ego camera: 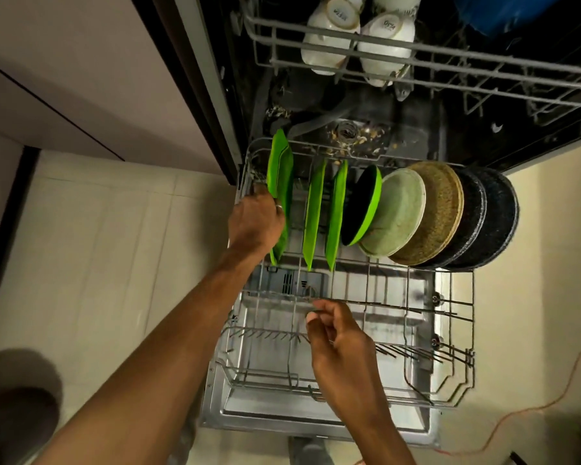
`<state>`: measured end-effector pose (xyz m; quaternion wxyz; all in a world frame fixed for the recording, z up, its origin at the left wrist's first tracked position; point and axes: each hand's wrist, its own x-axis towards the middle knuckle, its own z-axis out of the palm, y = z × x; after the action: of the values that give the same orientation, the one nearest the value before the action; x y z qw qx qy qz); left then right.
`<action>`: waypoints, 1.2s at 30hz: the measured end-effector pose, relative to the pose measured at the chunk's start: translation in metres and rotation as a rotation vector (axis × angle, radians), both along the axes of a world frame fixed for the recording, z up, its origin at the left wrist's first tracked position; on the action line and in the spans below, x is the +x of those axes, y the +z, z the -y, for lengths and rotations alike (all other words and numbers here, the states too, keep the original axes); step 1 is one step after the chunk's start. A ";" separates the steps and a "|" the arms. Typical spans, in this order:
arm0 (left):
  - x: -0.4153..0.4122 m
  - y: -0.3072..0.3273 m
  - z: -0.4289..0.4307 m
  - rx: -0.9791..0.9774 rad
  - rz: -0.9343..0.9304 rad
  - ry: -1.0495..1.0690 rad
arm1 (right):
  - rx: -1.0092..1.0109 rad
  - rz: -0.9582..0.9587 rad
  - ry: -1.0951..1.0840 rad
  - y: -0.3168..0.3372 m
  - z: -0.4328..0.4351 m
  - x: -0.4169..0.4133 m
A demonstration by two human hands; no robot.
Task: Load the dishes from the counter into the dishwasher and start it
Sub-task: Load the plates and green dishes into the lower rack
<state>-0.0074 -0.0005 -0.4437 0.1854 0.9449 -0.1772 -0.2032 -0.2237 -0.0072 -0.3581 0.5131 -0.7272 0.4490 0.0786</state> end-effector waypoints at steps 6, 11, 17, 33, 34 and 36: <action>-0.008 -0.013 0.010 0.029 0.024 -0.013 | -0.078 0.009 0.000 -0.010 0.026 0.001; -0.015 -0.014 0.020 0.055 0.032 -0.032 | -0.079 0.025 0.006 -0.013 0.038 0.004; -0.016 -0.020 0.032 0.074 -0.010 -0.025 | -0.078 0.038 0.021 -0.017 0.043 -0.002; -0.012 -0.029 0.017 0.100 0.040 -0.160 | -0.085 0.004 0.022 -0.026 0.051 -0.021; -0.014 -0.031 0.018 0.089 0.053 -0.162 | -0.084 0.009 0.025 -0.025 0.051 -0.020; -0.013 -0.036 0.022 0.076 0.069 -0.155 | -0.077 0.016 0.027 -0.025 0.051 -0.018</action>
<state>-0.0208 -0.0221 -0.4793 0.1272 0.9412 -0.2480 -0.1910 -0.2420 -0.0583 -0.3836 0.4871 -0.7532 0.4377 0.0624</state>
